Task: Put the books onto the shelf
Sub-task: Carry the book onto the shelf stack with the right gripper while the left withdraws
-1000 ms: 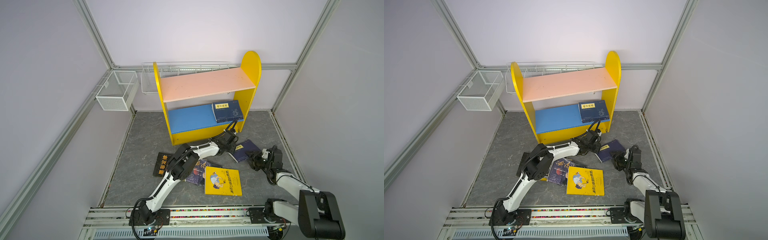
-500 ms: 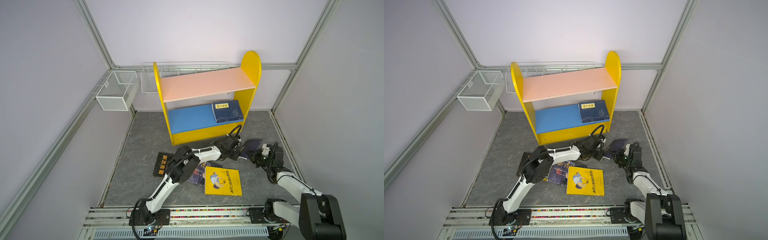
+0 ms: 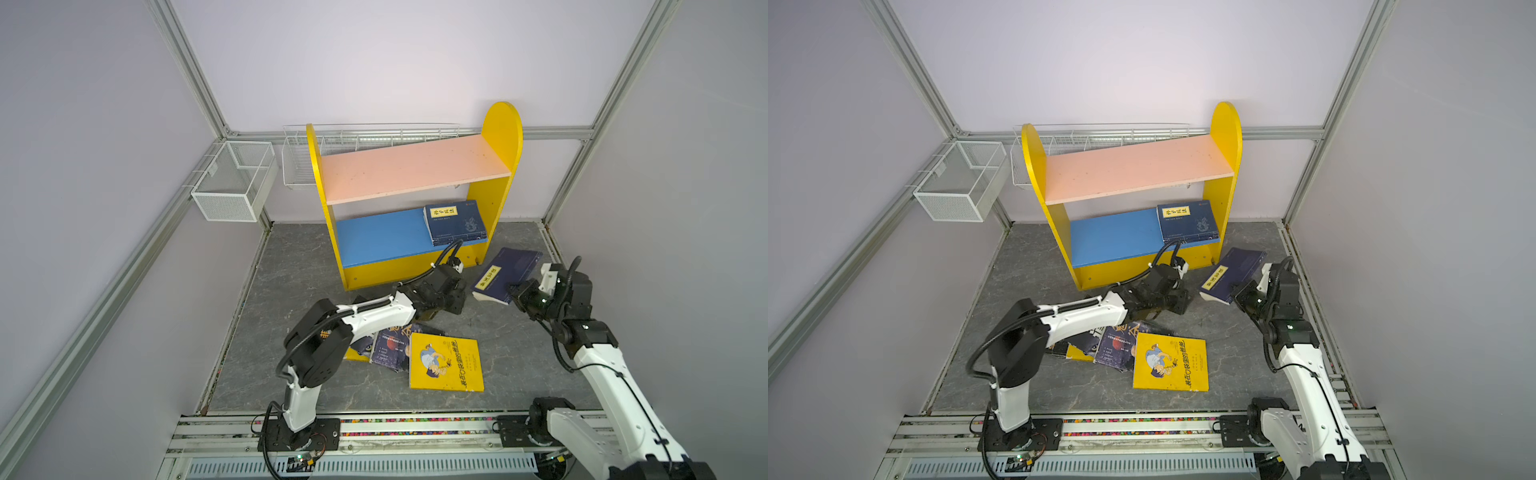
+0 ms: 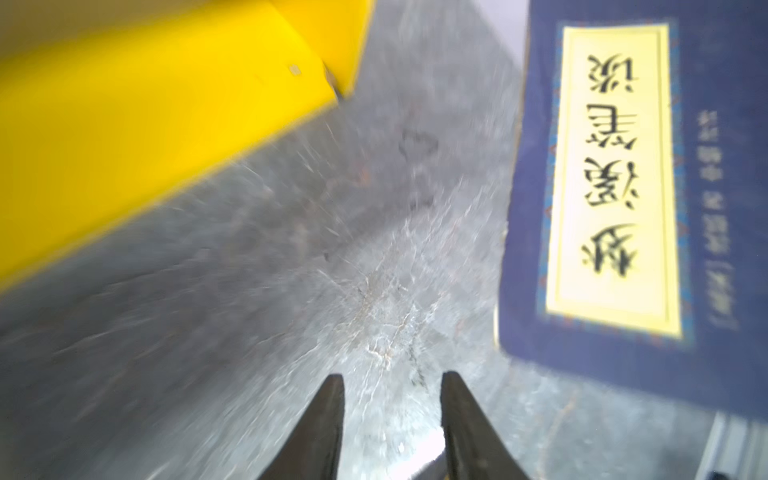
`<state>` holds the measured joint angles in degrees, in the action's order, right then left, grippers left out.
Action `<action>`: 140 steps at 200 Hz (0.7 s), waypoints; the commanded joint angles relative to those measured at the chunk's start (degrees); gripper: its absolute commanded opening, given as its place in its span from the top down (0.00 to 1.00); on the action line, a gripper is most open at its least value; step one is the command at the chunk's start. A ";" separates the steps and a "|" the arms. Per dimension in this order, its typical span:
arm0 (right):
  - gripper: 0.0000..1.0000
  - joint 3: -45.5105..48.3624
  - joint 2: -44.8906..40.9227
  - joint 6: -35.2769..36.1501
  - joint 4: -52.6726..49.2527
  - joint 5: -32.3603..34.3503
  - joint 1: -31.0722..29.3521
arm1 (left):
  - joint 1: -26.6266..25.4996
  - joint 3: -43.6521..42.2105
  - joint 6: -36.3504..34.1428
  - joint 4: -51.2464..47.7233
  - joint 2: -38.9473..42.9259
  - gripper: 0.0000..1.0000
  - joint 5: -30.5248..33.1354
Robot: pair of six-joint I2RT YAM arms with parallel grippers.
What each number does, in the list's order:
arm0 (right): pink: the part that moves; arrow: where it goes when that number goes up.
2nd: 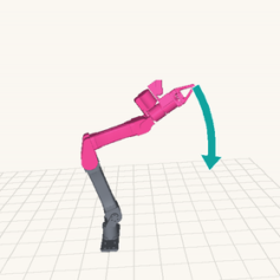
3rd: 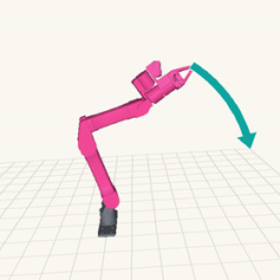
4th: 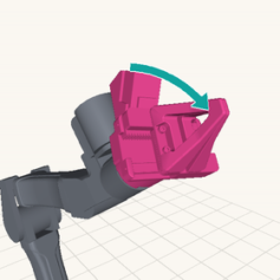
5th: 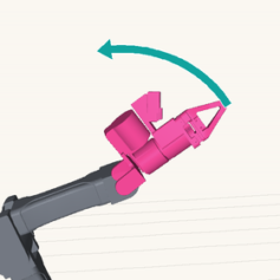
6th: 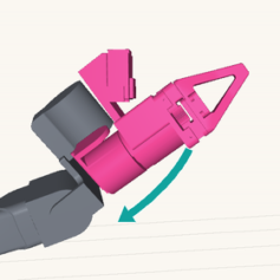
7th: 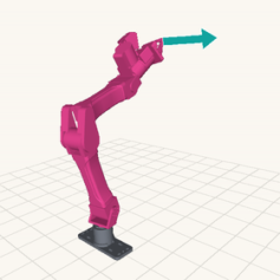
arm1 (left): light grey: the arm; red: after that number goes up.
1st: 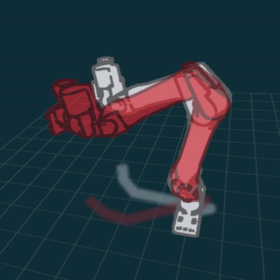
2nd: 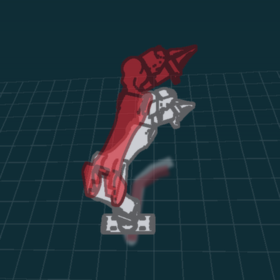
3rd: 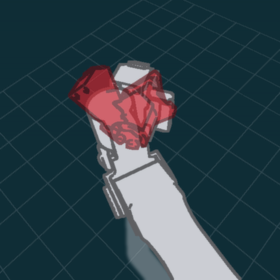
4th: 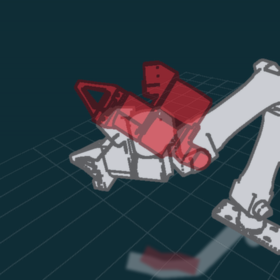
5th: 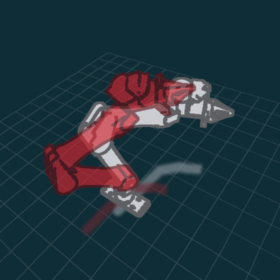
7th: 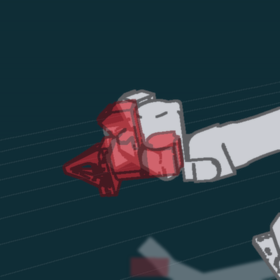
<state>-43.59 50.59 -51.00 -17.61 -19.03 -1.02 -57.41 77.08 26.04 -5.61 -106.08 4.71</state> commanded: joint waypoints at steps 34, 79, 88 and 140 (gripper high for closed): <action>0.94 -4.40 0.49 -6.45 14.20 -2.24 -8.03 | 1.71 -19.80 20.98 -0.95 18.84 0.55 29.58; 0.94 -8.73 11.62 -12.95 29.21 2.64 -14.30 | 2.21 -24.72 24.65 -4.16 23.95 0.55 33.86; 0.94 -9.30 14.27 -14.52 33.14 3.47 -15.19 | 2.21 -25.11 24.77 -3.96 24.01 0.55 33.58; 0.93 -13.24 25.03 -17.12 45.14 16.22 -18.15 | 2.30 -25.04 23.98 -4.74 23.99 0.55 32.64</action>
<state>-53.71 73.30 -65.17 16.25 -10.79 -18.57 -55.18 52.38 48.90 -9.15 -83.02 36.21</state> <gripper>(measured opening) 0.114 0.453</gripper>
